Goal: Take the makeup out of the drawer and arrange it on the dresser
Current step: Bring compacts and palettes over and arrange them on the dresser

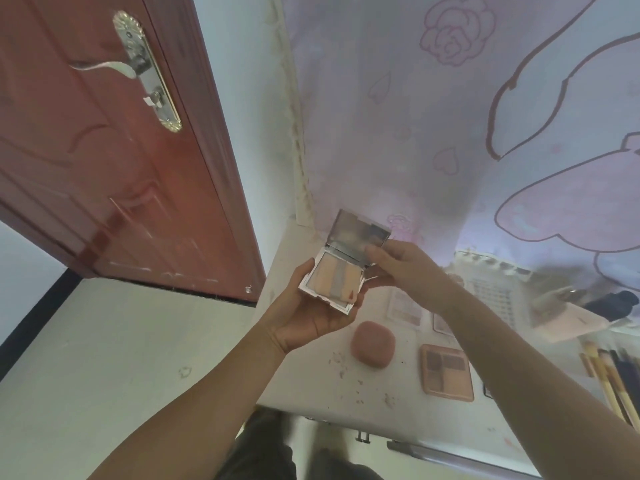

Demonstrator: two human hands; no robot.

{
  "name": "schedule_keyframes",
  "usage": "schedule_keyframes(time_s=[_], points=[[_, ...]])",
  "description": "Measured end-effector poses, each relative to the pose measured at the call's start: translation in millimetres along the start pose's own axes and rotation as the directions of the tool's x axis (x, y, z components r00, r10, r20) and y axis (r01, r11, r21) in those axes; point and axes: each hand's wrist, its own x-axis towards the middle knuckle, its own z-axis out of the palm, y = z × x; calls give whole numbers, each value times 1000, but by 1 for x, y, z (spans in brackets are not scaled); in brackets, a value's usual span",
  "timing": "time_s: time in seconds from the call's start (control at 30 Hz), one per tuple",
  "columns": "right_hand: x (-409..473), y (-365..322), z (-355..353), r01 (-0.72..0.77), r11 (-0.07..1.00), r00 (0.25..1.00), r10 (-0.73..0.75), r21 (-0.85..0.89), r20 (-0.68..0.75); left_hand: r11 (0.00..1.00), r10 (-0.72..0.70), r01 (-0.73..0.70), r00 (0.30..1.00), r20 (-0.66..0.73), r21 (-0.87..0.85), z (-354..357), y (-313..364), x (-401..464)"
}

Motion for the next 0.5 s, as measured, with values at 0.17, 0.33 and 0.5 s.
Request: schedule_keyframes(time_s=[0.17,0.33,0.5], points=[[24,-5,13,-41,993,997,48,112,-61,997,29,-29,1000,10,71,-10,26,4],[44,4,31,-134,920,991,122,368,56,996,93,-93,996,0,7,-17,50,20],[57,6,46,-76,890,997,74,449,23,992,127,-127,991,30,-9,-18,66,28]])
